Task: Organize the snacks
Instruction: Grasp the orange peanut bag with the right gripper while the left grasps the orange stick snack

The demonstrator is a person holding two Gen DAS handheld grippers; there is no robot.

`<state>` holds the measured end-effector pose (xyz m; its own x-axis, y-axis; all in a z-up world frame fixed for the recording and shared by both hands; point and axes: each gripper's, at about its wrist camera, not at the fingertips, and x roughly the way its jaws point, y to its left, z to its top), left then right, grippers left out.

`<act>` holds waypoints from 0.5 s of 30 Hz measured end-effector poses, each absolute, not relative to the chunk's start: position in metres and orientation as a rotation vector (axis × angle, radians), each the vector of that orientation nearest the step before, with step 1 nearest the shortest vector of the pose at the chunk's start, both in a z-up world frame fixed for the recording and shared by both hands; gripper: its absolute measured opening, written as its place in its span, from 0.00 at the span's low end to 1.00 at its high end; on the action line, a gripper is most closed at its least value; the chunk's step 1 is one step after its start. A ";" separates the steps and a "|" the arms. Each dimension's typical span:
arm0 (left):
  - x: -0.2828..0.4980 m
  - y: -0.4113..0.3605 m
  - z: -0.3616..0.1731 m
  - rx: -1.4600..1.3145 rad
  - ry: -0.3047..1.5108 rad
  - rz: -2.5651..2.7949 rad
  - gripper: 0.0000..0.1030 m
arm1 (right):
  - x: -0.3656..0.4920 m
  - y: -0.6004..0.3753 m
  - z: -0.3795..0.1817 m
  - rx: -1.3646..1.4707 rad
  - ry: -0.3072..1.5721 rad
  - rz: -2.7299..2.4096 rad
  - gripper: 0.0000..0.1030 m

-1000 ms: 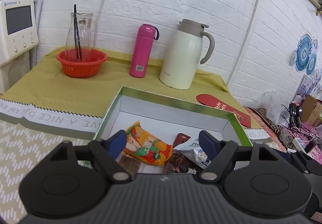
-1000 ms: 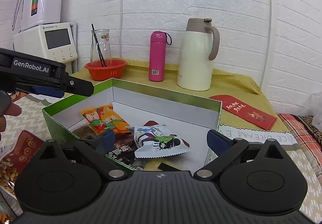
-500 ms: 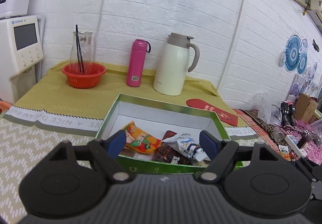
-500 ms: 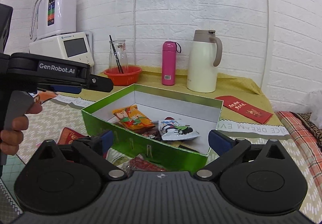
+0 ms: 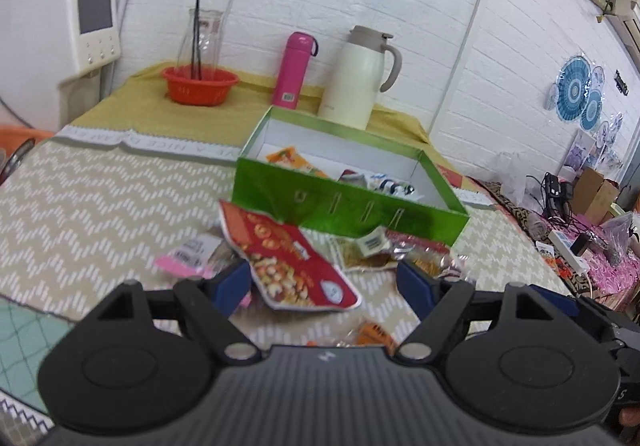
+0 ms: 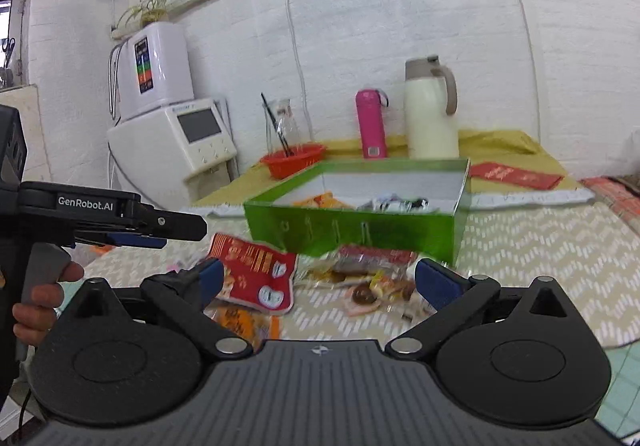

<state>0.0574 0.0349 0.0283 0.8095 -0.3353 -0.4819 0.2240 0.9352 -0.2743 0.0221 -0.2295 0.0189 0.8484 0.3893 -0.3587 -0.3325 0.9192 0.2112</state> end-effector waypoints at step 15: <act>0.029 0.084 -0.018 -0.318 0.653 -0.242 0.77 | 0.010 -0.165 -0.004 0.032 0.436 0.413 1.00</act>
